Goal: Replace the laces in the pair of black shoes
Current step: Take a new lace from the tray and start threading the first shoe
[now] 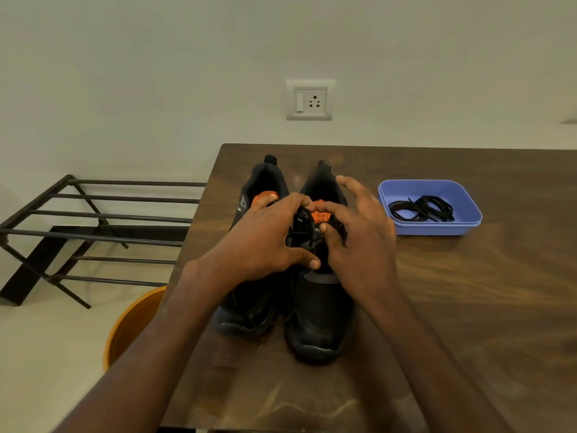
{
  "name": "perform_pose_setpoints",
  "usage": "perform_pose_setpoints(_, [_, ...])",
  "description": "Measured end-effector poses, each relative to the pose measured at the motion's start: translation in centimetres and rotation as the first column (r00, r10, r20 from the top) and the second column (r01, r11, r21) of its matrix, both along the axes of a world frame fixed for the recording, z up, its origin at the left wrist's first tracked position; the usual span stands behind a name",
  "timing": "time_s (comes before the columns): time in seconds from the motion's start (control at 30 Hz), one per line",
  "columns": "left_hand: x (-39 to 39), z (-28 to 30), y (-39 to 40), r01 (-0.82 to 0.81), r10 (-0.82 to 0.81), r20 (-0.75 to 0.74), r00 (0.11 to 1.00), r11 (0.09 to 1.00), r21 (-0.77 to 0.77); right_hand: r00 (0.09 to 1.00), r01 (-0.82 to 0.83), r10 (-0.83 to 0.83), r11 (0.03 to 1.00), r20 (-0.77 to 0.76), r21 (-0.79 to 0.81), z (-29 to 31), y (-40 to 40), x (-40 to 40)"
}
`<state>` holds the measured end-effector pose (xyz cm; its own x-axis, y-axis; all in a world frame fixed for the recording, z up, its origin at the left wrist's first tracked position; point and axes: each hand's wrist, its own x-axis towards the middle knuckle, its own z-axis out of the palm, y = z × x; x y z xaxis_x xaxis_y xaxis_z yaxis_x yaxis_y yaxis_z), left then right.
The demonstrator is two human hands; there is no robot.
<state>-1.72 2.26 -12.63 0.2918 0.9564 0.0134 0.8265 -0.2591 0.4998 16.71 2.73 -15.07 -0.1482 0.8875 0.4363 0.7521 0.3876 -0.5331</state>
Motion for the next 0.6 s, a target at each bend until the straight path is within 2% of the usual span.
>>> perform_pose_setpoints(0.17, [0.0,-0.3,0.1,-0.006,0.007,0.035,0.999,1.000,-0.011,1.000,0.016,-0.016,1.000,0.018,0.010,-0.2,0.0,0.2])
perform_pose_setpoints(0.3, [0.0,-0.5,0.3,-0.025,0.026,0.026,0.999,0.999,-0.031,0.999,0.030,-0.030,1.000,-0.045,0.008,-0.3,0.0,0.0])
perform_pose_setpoints(0.4, [-0.2,-0.7,0.5,-0.038,0.039,0.026,0.999,0.998,-0.047,0.972,0.161,-0.150,0.986,-0.182,0.048,0.1,-0.1,0.4])
perform_pose_setpoints(0.5, [-0.4,-0.8,0.6,-0.042,0.045,0.044,0.998,0.997,-0.067,0.812,0.313,-0.322,0.944,-0.486,-0.103,1.1,-0.4,1.9])
perform_pose_setpoints(0.53, [-0.4,-0.7,0.6,-0.043,0.045,0.036,0.998,0.997,-0.066,0.773,0.334,-0.361,0.931,-0.521,-0.149,1.2,-0.3,2.4])
perform_pose_setpoints(0.6, [-0.5,-0.8,0.6,-0.048,0.051,0.033,0.998,0.996,-0.070,0.810,0.340,-0.358,0.932,-0.464,-0.126,1.0,-0.1,2.8])
